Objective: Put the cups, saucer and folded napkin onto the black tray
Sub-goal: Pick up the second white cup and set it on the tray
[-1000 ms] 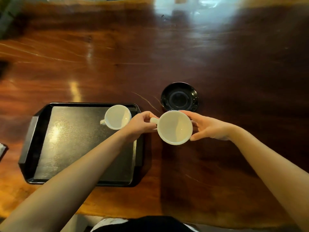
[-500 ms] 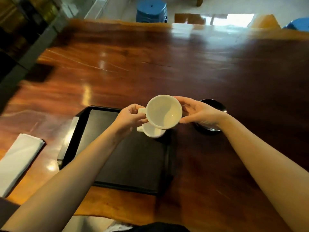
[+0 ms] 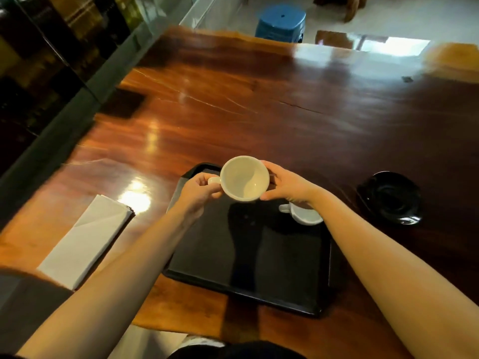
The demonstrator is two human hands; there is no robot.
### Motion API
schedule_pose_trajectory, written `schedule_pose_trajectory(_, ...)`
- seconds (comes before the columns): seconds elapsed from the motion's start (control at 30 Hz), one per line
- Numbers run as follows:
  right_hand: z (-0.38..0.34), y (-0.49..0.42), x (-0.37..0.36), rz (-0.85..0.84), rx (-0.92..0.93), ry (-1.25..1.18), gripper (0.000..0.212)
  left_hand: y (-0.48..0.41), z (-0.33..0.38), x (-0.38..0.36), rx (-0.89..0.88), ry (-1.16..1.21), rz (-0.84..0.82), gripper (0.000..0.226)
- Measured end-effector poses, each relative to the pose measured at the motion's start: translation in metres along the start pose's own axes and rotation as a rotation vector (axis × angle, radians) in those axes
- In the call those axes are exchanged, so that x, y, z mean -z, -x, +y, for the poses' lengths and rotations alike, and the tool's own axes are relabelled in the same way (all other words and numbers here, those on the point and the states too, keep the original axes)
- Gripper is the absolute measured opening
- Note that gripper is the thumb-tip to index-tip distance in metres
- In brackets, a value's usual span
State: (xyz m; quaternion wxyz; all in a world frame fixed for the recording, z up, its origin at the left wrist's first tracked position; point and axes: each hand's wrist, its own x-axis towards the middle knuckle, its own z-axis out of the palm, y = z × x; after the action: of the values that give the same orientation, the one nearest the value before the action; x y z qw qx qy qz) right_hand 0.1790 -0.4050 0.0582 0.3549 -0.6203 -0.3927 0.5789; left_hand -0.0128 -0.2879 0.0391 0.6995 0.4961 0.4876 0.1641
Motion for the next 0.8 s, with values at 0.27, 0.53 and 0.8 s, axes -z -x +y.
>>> schedule_pose_trajectory(0.27, 0.034, -0.03, -0.039, 0.117, -0.084, -0.079, 0.083, -0.028, -0.025, 0.025, 0.086, 0.005, 0.024, 0.019)
schedule_pose_trajectory(0.53, 0.042, -0.044, -0.042, 0.116, -0.108, -0.004, 0.08, -0.049, -0.037, 0.026, 0.154, -0.033, 0.016, 0.022)
schedule_pose_trajectory(0.8, 0.038, -0.048, -0.033, 0.09, -0.144, 0.03, 0.078, -0.055, -0.036, 0.031, 0.088, -0.271, -0.014, 0.022)
